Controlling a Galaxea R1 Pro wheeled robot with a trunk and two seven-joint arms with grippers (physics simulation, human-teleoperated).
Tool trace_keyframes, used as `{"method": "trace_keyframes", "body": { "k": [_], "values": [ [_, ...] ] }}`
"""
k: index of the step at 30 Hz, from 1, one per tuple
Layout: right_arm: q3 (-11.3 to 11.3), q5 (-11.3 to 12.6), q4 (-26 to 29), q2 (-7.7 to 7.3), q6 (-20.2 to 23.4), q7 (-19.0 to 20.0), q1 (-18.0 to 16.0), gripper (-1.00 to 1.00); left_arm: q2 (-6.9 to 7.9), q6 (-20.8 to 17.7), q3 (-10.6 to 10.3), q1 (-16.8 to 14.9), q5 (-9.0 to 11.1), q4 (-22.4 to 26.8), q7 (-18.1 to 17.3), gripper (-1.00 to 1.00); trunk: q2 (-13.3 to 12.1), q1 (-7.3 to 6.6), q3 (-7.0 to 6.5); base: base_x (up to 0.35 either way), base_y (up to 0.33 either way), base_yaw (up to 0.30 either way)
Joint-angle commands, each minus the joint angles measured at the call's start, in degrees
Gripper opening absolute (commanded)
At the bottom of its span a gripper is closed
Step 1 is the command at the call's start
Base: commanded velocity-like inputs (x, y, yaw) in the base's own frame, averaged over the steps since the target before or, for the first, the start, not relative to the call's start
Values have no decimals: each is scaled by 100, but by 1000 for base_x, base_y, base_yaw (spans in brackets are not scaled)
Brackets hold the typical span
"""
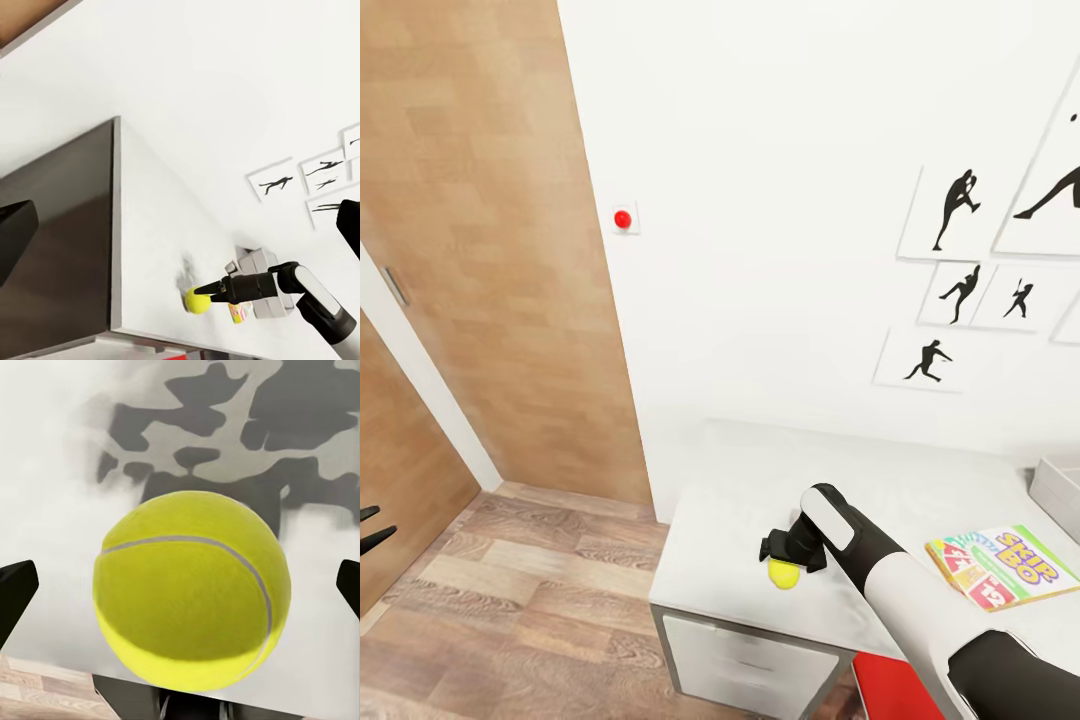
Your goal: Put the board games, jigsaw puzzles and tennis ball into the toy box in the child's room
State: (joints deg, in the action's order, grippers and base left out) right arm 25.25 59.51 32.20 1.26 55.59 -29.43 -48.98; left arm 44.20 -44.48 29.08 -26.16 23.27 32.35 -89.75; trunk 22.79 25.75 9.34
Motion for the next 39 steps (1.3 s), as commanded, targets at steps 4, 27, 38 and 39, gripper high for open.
{"method": "trace_keyframes", "body": {
  "k": [4,27,38,39],
  "values": [
    [24,62,5,-3,4,-55,-6,100,1,-61,4,-7,-8,-2,-25,100,13,4,16,0,0,0],
    [24,61,5,-8,9,-40,-6,-100,1,-61,2,-5,-10,-3,-25,100,13,4,18,0,0,0],
    [16,66,5,-3,17,-44,-6,-100,1,-61,1,-3,-10,-6,-25,100,13,4,18,0,0,0],
    [16,65,5,-3,16,-44,-6,-100,1,-61,1,-3,-9,-7,-25,100,13,4,18,0,0,0]
  ]
}}
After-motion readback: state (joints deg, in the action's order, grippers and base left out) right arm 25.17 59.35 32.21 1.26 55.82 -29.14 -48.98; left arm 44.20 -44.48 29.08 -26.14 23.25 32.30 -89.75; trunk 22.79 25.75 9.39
